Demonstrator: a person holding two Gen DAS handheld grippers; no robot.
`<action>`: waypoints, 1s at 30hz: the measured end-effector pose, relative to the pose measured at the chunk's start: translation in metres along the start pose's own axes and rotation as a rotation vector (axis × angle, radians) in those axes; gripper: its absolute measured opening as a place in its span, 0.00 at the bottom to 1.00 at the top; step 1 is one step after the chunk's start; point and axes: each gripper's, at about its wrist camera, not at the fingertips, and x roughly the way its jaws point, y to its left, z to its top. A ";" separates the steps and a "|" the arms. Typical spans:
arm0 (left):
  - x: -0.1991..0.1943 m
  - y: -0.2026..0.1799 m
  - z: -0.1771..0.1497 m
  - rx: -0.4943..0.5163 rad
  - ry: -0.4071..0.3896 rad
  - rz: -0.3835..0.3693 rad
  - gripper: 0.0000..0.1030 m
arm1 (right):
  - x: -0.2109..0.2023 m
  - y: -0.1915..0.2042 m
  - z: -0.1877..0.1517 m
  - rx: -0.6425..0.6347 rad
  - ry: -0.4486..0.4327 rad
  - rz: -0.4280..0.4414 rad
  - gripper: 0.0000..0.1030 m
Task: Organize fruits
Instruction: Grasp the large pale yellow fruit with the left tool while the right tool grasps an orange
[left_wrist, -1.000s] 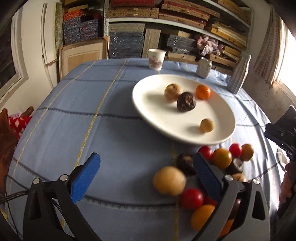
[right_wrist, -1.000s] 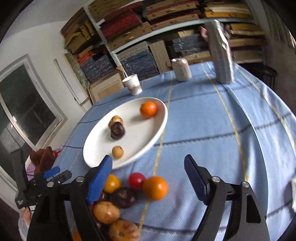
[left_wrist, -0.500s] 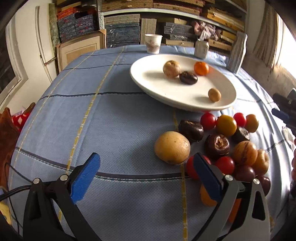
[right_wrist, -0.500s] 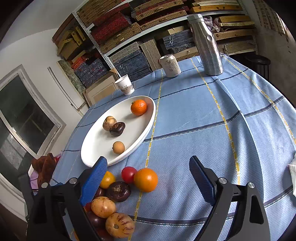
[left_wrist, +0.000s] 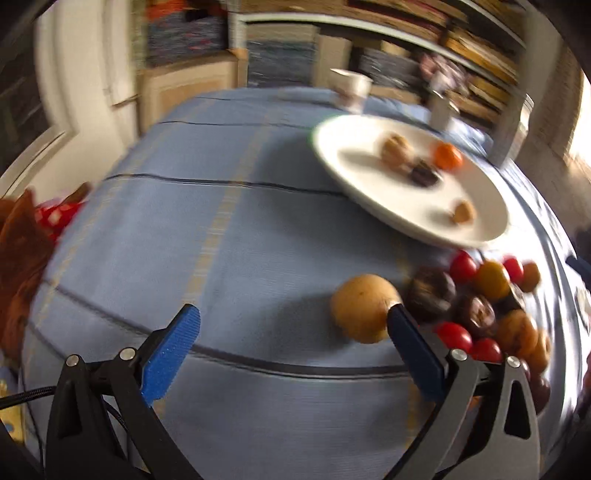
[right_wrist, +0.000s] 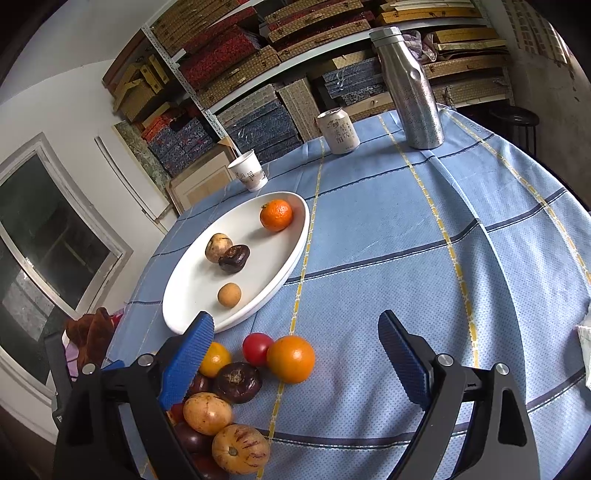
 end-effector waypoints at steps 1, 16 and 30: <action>-0.003 0.007 0.001 -0.029 -0.007 -0.008 0.96 | 0.000 0.000 0.000 0.001 0.000 0.001 0.89; -0.001 -0.031 -0.013 0.140 -0.024 0.062 0.96 | -0.001 0.000 -0.001 -0.006 -0.004 0.004 0.89; 0.008 -0.046 -0.017 0.198 -0.005 -0.014 0.95 | 0.000 0.002 -0.002 -0.014 0.002 0.000 0.89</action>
